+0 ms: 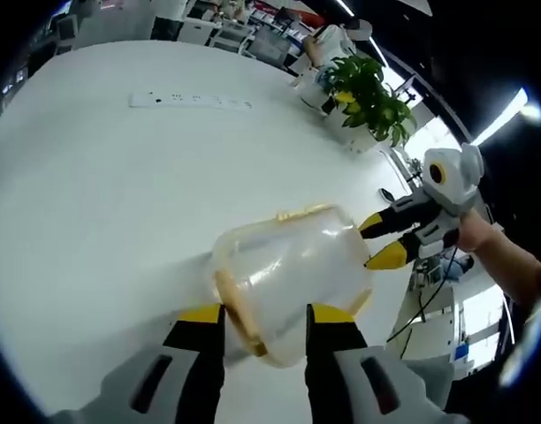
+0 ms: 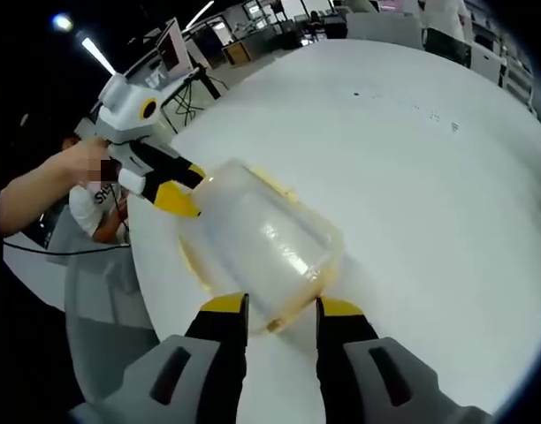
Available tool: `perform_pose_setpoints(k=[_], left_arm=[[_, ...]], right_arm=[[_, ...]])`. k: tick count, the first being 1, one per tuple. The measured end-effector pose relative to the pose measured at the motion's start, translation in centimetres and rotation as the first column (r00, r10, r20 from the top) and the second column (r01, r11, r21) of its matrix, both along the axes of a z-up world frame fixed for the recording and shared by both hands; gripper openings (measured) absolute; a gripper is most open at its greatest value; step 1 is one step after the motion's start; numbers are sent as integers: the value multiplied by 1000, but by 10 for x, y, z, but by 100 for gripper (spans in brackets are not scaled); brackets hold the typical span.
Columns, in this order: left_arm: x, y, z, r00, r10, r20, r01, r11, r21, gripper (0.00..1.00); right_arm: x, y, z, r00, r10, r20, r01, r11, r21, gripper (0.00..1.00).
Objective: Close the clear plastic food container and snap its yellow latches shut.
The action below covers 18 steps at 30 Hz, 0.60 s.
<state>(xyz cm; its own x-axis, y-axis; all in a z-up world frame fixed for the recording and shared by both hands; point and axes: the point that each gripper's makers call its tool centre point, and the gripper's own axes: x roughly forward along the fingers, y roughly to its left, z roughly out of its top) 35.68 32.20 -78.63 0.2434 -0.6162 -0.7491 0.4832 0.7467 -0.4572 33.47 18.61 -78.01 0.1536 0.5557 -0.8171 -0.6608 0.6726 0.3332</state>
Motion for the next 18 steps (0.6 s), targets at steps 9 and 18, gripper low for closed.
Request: perform_pose_setpoints(k=[9,18], left_arm=[[0,-1,5,991,-106,77,98,990,101,33],[5,-2,21,966,-203,160,181,973,141,44]], right_arm=[[4,-2,3,997,52,58,-49,998,-39,33],[19,-2,18,989,76,131,-72,997,-31,40]])
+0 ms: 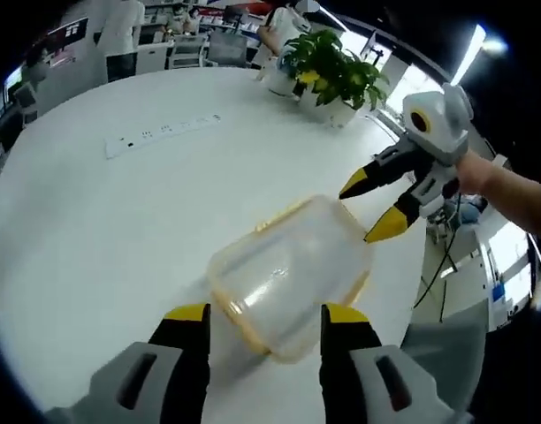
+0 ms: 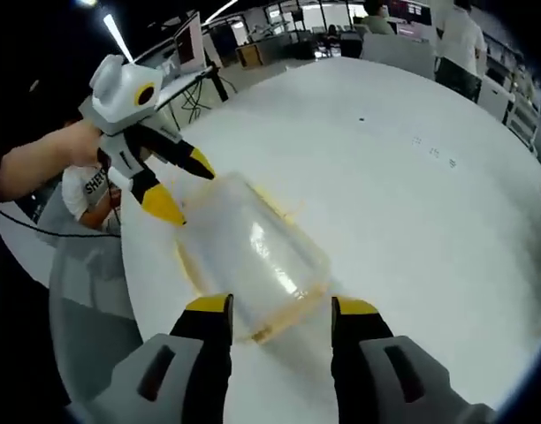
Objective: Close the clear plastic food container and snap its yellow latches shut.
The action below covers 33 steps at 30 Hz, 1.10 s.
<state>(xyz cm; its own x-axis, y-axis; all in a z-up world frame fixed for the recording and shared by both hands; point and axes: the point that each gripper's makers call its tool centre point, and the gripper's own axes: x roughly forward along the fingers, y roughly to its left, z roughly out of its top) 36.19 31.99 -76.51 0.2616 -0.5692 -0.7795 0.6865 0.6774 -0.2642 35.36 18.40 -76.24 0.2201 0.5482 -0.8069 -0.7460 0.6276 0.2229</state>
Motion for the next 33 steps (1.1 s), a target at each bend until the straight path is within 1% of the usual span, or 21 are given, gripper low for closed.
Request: perform_pose_setpoints(k=[2,5,7,9,12,14,15,17,18,21,22,23,26,27,29,31,33], left_arm=[[2,-1,2,1000,-23,14,23,1000,9,45],[5,-4,6,997,-65,44,64,998,25,46],[6,-7,8,991,-113,72,110,993,40,46],[6,-9,9,988,-138,77,134,990,52,46],[7,-13,10,983,-163,82,158,986,58,46],[7,-15,11,973,-208,104,200,976,84,46],[7,-17,12,964,-236,120,225,969,100,46],[8,-21,13,950,-278,140,261,957,129,46],[8,-23,13,944,-295,150,275,951,139,46],[4,-30,13,924,-347,162,321,932,168,46],[4,-32,13,912,-372,175,339,921,190,46],[3,-34,13,906,-383,180,348,917,197,46],[-1,-41,11,896,-404,184,367,908,205,46],[-1,-42,12,895,-405,186,369,907,202,46],[-2,-45,12,894,-408,188,372,907,198,46],[-2,-46,11,882,-428,196,386,896,217,46],[-3,-47,10,877,-439,196,395,890,229,46]], right_arm=[[1,2,3,1000,18,14,-18,1000,-2,43],[-1,7,5,997,76,23,-76,997,-21,43],[0,11,7,991,123,57,-121,992,-41,47],[-2,14,8,987,152,54,-149,987,-52,45],[-3,19,10,982,176,67,-172,983,-55,45],[-4,22,10,979,193,70,-190,980,-56,45],[-5,24,9,976,205,72,-201,978,-59,45],[-5,27,8,968,239,81,-233,969,-77,45],[-6,31,10,963,255,81,-250,966,-71,45],[-5,38,14,958,273,88,-268,961,-65,46],[-4,40,15,952,291,99,-285,956,-75,46],[-4,42,16,946,308,105,-300,950,-81,46],[-5,47,14,930,351,105,-340,934,-108,45],[-5,49,14,925,363,109,-351,929,-114,46],[-6,54,14,922,373,105,-363,926,-105,47],[-8,58,14,917,385,102,-375,921,-105,48],[-10,60,12,911,400,99,-389,914,-115,48]])
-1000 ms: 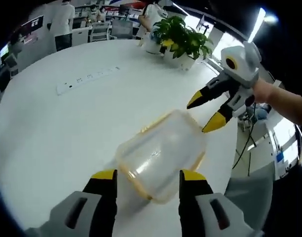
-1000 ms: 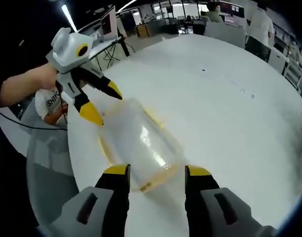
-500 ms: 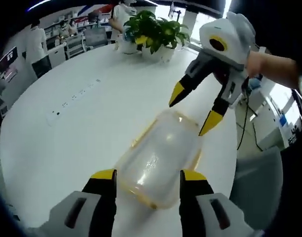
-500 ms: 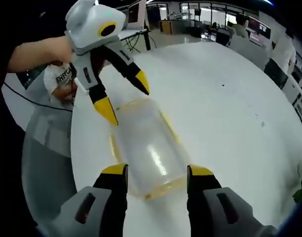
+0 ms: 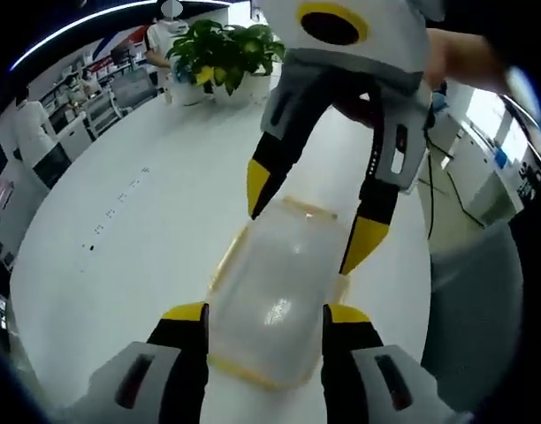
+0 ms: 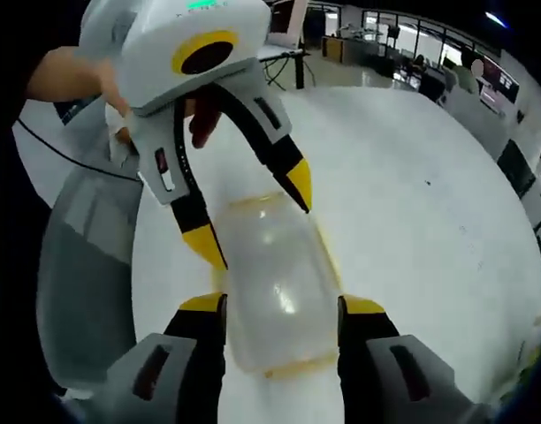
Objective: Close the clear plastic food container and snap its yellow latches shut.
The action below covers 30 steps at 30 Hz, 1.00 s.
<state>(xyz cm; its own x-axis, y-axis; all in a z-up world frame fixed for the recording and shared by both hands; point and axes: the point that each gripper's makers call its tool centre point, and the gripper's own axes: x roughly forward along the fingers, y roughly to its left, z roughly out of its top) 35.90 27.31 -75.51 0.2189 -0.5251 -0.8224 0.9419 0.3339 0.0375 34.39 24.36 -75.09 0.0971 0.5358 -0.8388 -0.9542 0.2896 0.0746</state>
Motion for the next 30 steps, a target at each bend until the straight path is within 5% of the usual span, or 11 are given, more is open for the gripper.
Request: perform_pose_setpoints(k=[11,30], left_arm=[[-13,-12,0,997,-70,46,69,997,23,43],[-22,-17,-5,994,-85,71,82,996,44,44]], right_arm=[[2,8,-11,999,52,-12,-52,998,-23,45],[16,6,-17,994,107,-8,-108,992,-60,48]])
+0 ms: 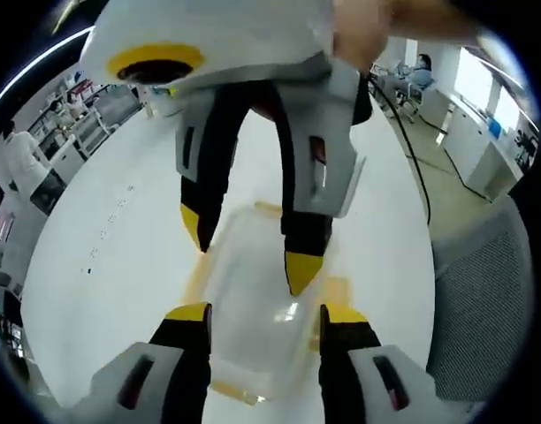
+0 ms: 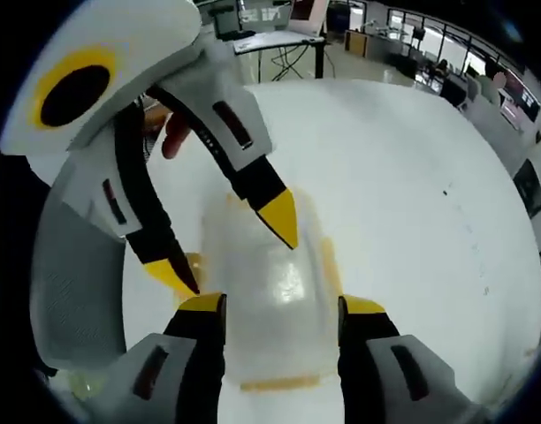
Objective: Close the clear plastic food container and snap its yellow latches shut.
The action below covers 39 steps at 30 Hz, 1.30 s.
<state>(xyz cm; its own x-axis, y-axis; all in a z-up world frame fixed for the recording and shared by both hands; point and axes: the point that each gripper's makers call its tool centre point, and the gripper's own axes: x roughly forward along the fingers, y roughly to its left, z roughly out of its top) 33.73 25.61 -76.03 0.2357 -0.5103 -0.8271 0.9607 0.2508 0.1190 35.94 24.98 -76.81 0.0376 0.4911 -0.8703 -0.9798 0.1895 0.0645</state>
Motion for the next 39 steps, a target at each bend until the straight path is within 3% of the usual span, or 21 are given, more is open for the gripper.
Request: perform_pose_setpoints(k=[9,15,21,24,26,29,32,39], left_arm=[[-8,-4,-5,999,-36,30,35,999,31,45],[-11,-5,-9,991,-90,98,82,993,87,46],[-14,-3,-12,968,-176,181,140,971,196,46],[-14,-3,-13,964,-170,204,126,969,213,46],[-13,-5,-8,946,-198,256,138,963,233,45],[-19,-7,-8,943,-200,266,136,961,239,45],[-20,-5,-13,930,-231,286,145,945,292,44],[-27,-13,-13,912,-266,311,168,936,309,43]], right_arm=[[8,-1,-4,998,40,-42,-41,999,-29,48],[11,-1,-4,994,56,-94,-60,997,-41,49],[14,-5,-6,991,98,-92,-106,990,-94,48],[18,-4,-5,990,104,-96,-114,988,-104,47],[21,-3,-2,990,108,-92,-118,987,-110,47],[31,0,-2,991,103,-88,-114,985,-126,47],[38,1,-4,991,101,-82,-113,982,-150,47],[37,10,-5,988,120,-100,-135,978,-160,46]])
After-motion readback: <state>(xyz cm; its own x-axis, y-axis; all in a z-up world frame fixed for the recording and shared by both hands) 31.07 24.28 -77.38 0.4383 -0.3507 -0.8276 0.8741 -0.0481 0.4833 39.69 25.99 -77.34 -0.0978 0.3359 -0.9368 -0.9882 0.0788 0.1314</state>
